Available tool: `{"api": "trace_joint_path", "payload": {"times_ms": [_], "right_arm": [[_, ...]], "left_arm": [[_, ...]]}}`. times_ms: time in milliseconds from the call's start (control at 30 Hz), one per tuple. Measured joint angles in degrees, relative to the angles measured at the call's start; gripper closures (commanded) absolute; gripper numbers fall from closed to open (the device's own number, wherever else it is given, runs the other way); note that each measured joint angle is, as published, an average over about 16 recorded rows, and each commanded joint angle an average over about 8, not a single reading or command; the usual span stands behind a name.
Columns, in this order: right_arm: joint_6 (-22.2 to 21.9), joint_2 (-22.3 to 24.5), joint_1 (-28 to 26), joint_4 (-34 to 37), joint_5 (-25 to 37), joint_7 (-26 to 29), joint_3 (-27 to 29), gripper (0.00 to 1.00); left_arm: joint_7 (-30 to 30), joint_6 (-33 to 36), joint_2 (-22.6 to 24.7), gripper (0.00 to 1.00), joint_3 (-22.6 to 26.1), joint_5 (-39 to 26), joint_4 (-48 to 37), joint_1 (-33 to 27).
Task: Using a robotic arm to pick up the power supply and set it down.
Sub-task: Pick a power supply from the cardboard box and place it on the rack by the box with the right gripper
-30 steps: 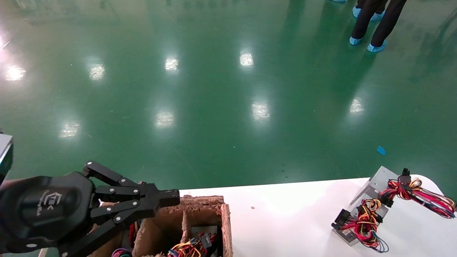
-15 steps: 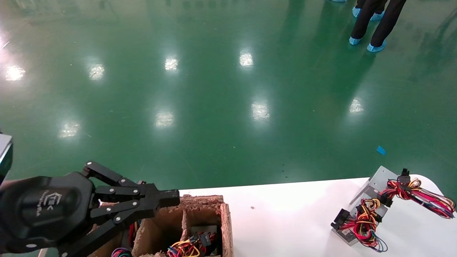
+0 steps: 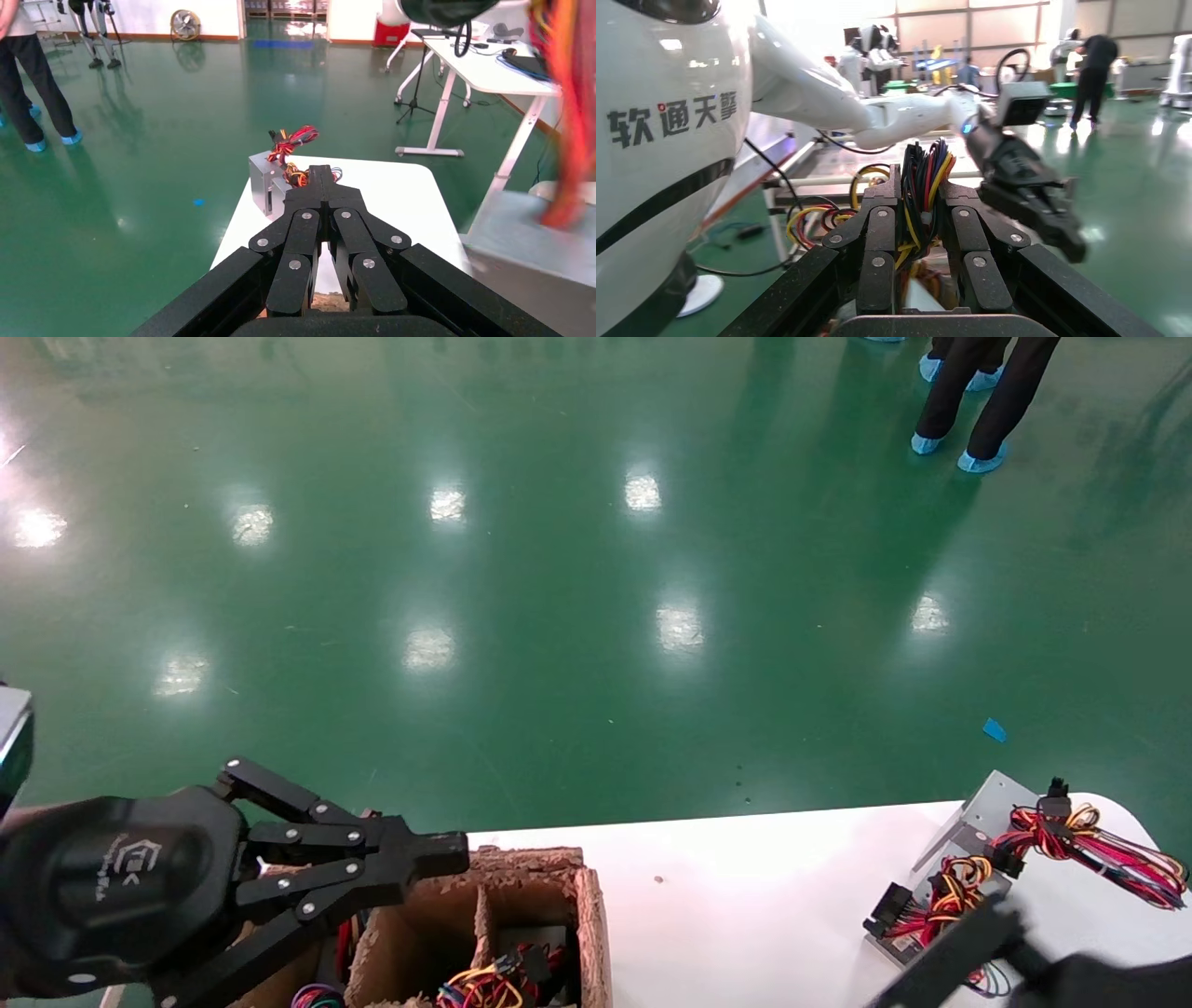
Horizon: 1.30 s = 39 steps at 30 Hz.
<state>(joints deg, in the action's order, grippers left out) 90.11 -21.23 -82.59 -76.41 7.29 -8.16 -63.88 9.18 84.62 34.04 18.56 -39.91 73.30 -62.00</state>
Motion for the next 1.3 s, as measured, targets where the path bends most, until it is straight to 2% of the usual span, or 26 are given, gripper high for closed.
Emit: {"api": "trace_joint_path", "payload": {"times_ms": [367,667,1000,1300], "right_arm": [[-1.9,9.7,0.3,2.7,-5.2,-2.3,1.6,1.0],[-7.4,18.8,2.4,6.8,-10.3,-4.1,0.9,1.0],[-15.3,28.7,5.4,9.7,-18.0,-6.3,-4.6,1.0],[-20.3,33.5,6.0,11.6,-26.3,-11.8,-11.7,1.0]], "left_arm": [[0.0,0.0,0.0,1.0,0.0,0.0,0.0,0.0],[0.0,0.0,0.0,1.0,0.0,0.0,0.0,0.0],[0.0,0.0,0.0,1.0,0.0,0.0,0.0,0.0],[0.0,0.0,0.0,1.0,0.1,0.0,0.0,0.0]]}}
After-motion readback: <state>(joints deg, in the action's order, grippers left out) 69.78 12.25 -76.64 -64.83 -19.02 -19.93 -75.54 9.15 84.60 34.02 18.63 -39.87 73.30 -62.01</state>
